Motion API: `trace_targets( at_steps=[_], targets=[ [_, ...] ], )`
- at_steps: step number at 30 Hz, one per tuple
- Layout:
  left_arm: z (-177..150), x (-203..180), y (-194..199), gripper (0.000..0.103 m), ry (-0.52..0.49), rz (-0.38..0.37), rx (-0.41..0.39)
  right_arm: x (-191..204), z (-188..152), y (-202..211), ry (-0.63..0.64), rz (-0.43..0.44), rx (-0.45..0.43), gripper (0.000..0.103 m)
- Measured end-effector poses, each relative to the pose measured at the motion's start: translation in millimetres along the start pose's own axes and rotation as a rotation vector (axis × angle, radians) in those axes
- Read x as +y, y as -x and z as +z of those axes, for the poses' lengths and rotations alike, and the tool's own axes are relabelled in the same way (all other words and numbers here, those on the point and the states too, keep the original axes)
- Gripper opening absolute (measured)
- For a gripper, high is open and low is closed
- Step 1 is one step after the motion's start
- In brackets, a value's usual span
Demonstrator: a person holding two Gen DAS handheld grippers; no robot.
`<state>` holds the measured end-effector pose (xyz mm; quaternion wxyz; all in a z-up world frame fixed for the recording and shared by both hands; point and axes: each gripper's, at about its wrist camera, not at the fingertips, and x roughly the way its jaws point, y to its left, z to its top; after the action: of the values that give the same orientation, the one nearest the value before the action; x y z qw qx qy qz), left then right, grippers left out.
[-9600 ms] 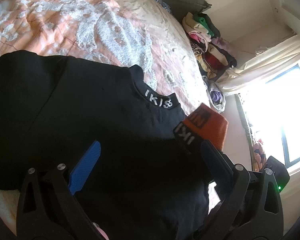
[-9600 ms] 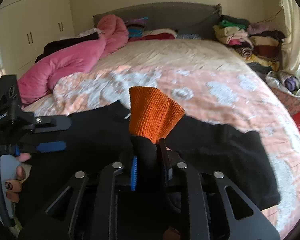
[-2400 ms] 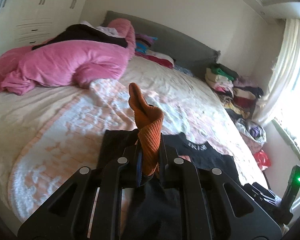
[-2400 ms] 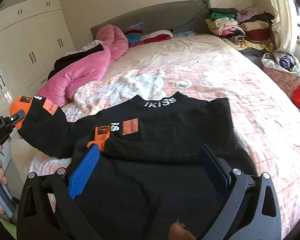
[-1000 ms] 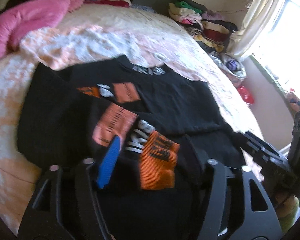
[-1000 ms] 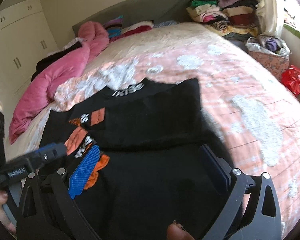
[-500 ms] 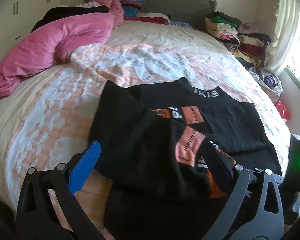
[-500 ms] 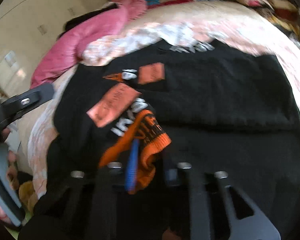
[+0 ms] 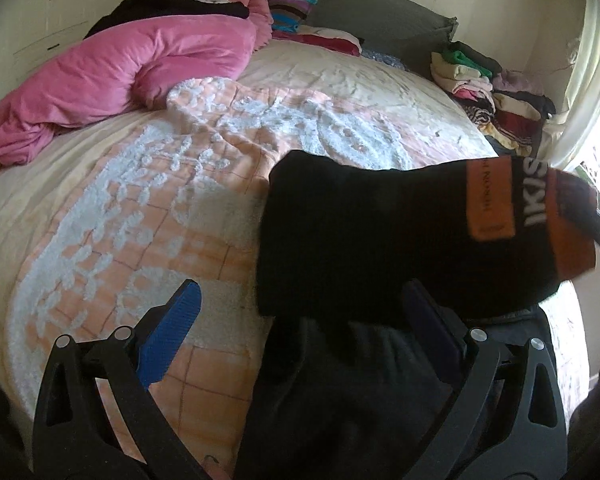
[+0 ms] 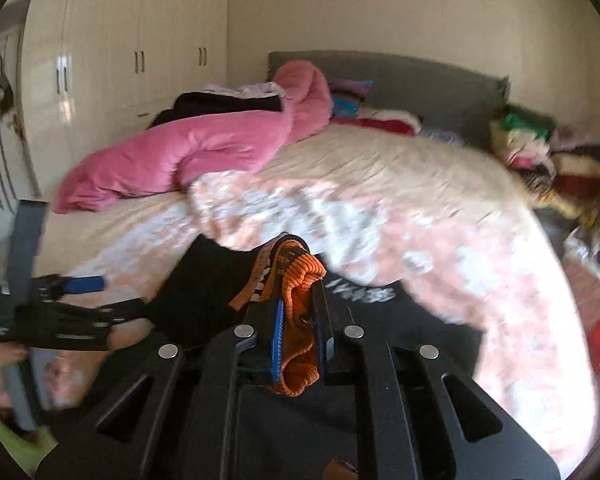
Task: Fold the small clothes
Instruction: 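Grasp the folded cuff with the right gripper while the left gripper folds the side panel inward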
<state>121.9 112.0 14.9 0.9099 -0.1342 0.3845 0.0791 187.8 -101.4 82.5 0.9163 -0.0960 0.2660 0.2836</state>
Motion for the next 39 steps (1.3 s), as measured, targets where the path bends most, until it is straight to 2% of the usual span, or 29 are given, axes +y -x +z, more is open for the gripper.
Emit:
trace_targets(
  at_steps=[4,12,19,26,27,29,30,31,33,35,39],
  targets=[
    [-1,-5,-2,0.094,-0.019,-0.005,0.004,-30,-9,-8,-0.029,-0.061,0.034,0.011],
    [-4,-21,-13,0.094,-0.066,-0.035,0.028,-74,-52,-20,-0.137,-0.154,0.093,0.012],
    [-1,-38,-27,0.094,-0.102,-0.055,0.044,-80,-74,-32,-0.158,-0.182,0.141,0.012],
    [4,-57,-41,0.094,-0.136,-0.072,0.05,-82,-80,-44,-0.157,-0.193,0.173,0.015],
    [5,-59,-43,0.092,-0.139,-0.076,0.05,-83,-81,-45,-0.16,-0.195,0.177,0.016],
    [8,-65,-50,0.074,-0.145,-0.082,0.057,-84,-82,-46,-0.16,-0.204,0.186,0.019],
    [8,-66,-52,0.059,-0.147,-0.084,0.062,-85,-83,-45,-0.162,-0.21,0.184,0.021],
    [9,-68,-56,0.052,-0.15,-0.085,0.07,-86,-83,-43,-0.169,-0.218,0.179,0.023],
    [10,-71,-63,0.045,-0.161,-0.095,0.088,-87,-84,-40,-0.18,-0.228,0.17,0.027],
    [8,-71,-72,0.044,-0.169,-0.079,0.115,-85,-85,-38,-0.183,-0.22,0.168,0.028],
    [0,-56,-91,0.045,-0.144,-0.059,0.181,-74,-92,-44,-0.181,-0.13,0.215,0.029]
  ],
)
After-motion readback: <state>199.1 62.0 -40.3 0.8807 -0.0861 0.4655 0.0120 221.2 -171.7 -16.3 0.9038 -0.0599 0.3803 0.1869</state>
